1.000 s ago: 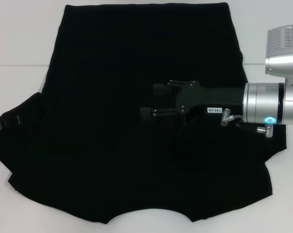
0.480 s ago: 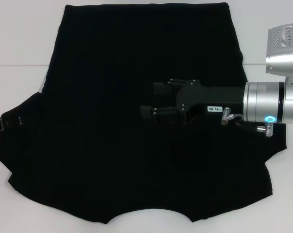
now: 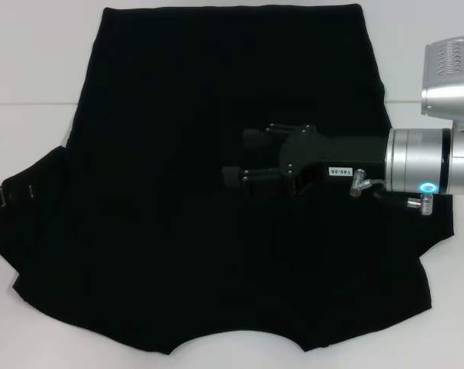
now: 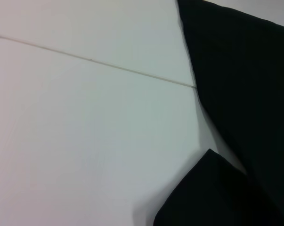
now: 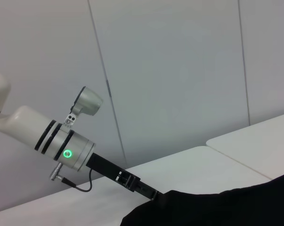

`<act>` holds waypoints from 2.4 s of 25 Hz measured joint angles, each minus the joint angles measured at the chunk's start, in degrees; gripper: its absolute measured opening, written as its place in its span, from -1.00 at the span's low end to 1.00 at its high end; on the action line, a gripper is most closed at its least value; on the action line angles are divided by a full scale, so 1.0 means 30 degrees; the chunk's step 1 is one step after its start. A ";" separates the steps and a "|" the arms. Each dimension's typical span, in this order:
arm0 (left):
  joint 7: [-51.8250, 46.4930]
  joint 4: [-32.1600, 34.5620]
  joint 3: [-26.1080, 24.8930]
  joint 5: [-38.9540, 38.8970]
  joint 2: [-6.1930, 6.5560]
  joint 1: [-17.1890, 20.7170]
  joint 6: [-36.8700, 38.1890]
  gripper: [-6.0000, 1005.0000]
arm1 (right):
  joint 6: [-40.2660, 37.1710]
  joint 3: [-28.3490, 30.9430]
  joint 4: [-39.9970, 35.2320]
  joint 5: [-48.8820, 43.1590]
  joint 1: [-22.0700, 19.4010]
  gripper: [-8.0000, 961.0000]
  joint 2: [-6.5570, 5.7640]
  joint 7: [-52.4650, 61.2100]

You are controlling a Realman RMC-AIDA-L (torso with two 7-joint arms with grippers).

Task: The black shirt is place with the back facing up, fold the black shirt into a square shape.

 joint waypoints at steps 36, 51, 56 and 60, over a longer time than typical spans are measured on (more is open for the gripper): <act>0.0104 0.0132 0.1161 -0.0002 -0.0029 -0.0127 0.0222 0.63 | 0.0000 0.0031 -0.0096 0.0284 -0.0081 0.87 -0.0029 -0.0079; 0.0524 0.0137 0.1082 -0.0002 -0.0028 -0.0015 -0.0266 -0.34 | -0.0147 0.0028 -0.0096 0.0531 -0.0200 0.87 -0.0030 -0.0175; 0.0586 0.0107 0.1063 -0.0002 -0.0028 0.0014 -0.0383 -0.72 | -0.0084 0.0027 -0.0023 0.0774 -0.0207 0.87 -0.0025 -0.0176; 0.0730 0.0107 0.1057 -0.0002 -0.0028 0.0033 -0.0408 -0.99 | -0.0028 0.0021 0.0034 0.1062 -0.0222 0.87 -0.0029 -0.0176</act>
